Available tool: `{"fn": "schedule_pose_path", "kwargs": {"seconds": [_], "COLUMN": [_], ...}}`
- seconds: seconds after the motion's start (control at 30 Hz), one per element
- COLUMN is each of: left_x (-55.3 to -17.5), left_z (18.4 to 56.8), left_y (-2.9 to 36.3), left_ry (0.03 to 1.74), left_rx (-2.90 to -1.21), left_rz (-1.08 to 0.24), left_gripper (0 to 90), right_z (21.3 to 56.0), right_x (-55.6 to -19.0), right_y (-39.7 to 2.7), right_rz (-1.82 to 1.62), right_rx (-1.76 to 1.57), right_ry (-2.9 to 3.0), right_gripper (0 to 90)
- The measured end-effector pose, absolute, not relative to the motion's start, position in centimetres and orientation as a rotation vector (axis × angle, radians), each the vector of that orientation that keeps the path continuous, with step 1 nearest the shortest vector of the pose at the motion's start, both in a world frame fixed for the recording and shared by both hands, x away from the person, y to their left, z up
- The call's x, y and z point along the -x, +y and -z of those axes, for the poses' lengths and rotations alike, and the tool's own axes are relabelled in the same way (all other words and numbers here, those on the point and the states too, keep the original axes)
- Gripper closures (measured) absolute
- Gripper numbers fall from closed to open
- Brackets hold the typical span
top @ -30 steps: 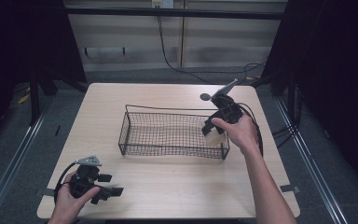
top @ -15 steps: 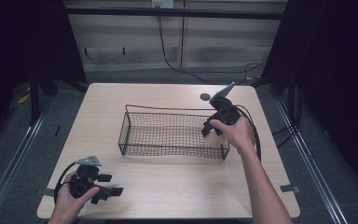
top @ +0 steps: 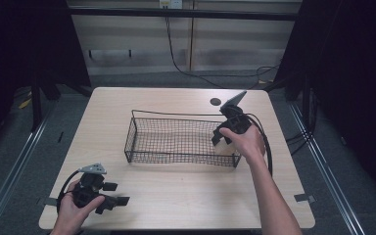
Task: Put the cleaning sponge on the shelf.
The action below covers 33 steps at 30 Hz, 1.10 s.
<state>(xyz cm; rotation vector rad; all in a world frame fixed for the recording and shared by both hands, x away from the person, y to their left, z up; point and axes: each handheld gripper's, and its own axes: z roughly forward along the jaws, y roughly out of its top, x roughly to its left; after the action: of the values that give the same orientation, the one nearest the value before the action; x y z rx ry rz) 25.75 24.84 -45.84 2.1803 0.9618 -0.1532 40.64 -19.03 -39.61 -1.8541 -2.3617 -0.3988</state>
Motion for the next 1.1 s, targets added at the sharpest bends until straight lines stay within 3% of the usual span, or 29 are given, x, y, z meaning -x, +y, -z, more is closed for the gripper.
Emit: {"fn": "schedule_pose_path", "kwargs": {"seconds": [1.1], "left_x": [-25.7], "left_z": [45.8], "left_y": [24.8], "left_ry": [0.961], "left_rx": [-2.182], "left_rz": [0.152], "left_gripper": [19.7], "right_z": [42.8], "right_x": [-40.8], "right_y": [-18.3], "right_rz": [0.284], "right_rx": [1.973], "right_ry": [-2.314], "right_gripper": [25.9]}}
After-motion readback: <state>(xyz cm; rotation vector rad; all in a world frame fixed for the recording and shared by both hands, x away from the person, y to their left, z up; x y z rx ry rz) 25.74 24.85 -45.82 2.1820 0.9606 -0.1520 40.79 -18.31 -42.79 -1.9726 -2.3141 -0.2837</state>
